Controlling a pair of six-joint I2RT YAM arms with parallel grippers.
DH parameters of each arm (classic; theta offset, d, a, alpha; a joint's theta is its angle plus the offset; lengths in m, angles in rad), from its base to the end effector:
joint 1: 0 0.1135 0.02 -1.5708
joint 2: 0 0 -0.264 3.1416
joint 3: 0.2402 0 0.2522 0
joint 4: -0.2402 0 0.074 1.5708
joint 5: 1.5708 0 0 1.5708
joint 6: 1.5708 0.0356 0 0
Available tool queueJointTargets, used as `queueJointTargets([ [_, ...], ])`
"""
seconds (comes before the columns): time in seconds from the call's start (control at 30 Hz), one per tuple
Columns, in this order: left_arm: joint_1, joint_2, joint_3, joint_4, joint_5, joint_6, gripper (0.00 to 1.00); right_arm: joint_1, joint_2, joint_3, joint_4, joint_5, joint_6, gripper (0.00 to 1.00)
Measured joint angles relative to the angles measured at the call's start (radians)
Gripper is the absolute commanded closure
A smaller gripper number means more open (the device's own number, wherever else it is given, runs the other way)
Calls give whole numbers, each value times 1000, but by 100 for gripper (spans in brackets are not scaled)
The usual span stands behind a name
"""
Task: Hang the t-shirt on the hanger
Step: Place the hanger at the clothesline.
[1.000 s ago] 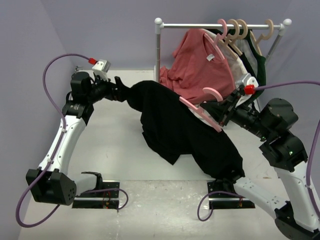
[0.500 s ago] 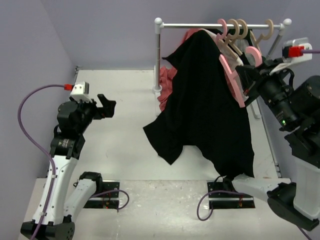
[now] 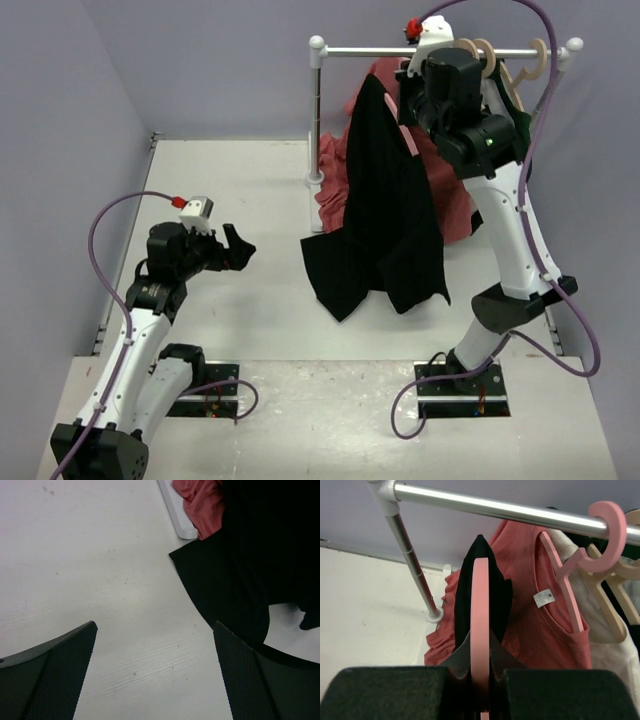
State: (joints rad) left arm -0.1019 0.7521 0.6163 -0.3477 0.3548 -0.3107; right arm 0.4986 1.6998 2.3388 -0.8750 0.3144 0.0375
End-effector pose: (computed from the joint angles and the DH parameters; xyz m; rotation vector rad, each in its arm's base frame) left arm 0.1710 -0.0299 0.2702 0.0074 2.0788 -0.6185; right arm 0.2860 0.1432 0.5443 -0.1905 1.7860 0.0996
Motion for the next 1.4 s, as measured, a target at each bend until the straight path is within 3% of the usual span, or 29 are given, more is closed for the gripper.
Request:
queueJointTargets([
  [0.57, -65, -43, -1, 11, 12, 0, 0, -168, 164, 53, 225, -252, 15, 100],
  [0.97, -77, -74, -1, 11, 16, 0, 0, -169, 318, 53, 368, -279, 15, 100],
  [1.4, -106, -76, -1, 11, 18, 5, 0, -169, 368, 66, 440, -252, 31, 100],
])
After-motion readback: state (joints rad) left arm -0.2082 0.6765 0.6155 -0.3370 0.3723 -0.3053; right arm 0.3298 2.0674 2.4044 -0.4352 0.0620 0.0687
